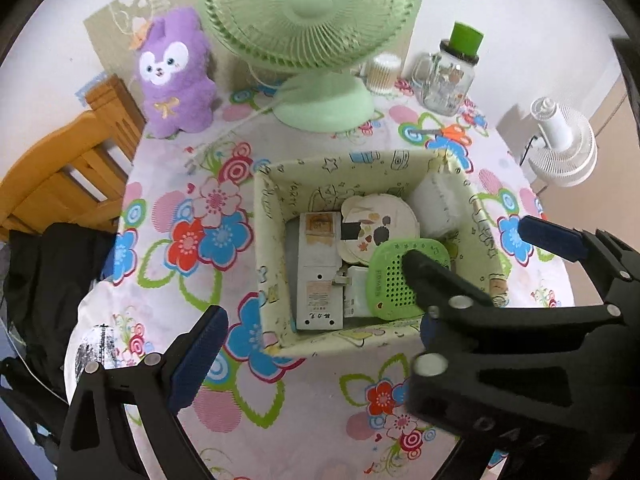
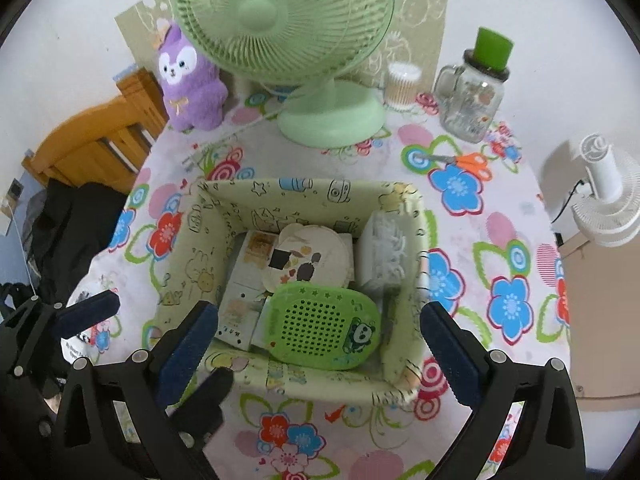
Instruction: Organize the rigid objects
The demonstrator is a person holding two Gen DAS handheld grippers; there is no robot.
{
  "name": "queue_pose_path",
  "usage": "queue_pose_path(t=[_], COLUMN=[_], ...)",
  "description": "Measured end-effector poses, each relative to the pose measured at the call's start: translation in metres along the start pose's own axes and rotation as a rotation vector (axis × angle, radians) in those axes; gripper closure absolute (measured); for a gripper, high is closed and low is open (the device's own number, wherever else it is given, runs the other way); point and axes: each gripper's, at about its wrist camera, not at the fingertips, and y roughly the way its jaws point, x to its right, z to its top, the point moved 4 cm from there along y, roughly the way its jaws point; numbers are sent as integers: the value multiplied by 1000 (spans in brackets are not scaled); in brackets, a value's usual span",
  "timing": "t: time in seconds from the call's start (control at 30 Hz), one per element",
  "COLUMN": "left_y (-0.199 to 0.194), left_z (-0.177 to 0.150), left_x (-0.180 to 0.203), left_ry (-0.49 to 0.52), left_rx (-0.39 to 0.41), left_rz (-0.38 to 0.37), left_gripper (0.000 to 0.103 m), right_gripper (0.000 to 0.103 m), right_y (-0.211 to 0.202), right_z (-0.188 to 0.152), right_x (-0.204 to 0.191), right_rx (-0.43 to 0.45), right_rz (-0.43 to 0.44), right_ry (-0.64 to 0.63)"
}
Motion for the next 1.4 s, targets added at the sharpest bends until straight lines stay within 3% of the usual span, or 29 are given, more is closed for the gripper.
queue_pose_path(t=[0.83, 1.4], left_y=[-126, -169], left_z=[-34, -59], left_x=[-12, -9], left_ry=[-3, -24], left_rx=[236, 320], left_rz=[33, 33], left_gripper=[0, 0], right_gripper=[1, 0], right_y=[-147, -193], right_z=[-30, -66], right_x=[9, 16], right_rx=[242, 302], right_rz=[-103, -143], right_ry=[41, 58])
